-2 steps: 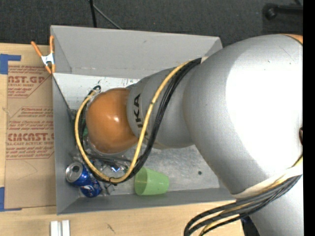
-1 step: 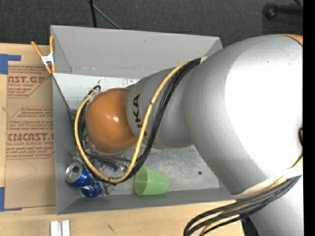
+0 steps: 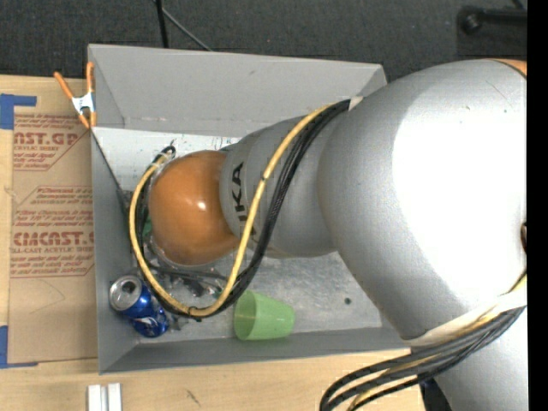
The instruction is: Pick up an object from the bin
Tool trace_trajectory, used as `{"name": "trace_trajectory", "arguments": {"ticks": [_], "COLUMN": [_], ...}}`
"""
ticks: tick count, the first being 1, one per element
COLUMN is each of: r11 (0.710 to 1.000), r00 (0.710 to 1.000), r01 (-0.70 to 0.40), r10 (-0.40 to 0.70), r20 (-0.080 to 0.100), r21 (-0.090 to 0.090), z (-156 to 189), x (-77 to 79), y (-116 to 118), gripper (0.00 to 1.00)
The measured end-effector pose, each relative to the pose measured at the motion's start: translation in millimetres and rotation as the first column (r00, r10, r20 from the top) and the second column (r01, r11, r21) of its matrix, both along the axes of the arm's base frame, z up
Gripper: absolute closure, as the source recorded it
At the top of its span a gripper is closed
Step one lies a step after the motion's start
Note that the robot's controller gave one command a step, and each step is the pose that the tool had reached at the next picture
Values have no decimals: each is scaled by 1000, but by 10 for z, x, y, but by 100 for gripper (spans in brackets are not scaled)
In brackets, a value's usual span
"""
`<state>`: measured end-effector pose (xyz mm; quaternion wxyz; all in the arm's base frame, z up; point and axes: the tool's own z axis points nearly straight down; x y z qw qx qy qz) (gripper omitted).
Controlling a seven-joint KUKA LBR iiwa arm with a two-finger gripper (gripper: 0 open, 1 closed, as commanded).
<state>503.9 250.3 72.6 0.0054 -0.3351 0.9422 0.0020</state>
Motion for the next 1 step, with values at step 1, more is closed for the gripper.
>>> {"name": "trace_trajectory", "arguments": {"ticks": [1], "r11": [1000], "r00": [1000], "r01": [0], "r10": [0], "r20": [0], "r21": [-3], "z": [854], "x": [16], "y": [17], "gripper": [100]}}
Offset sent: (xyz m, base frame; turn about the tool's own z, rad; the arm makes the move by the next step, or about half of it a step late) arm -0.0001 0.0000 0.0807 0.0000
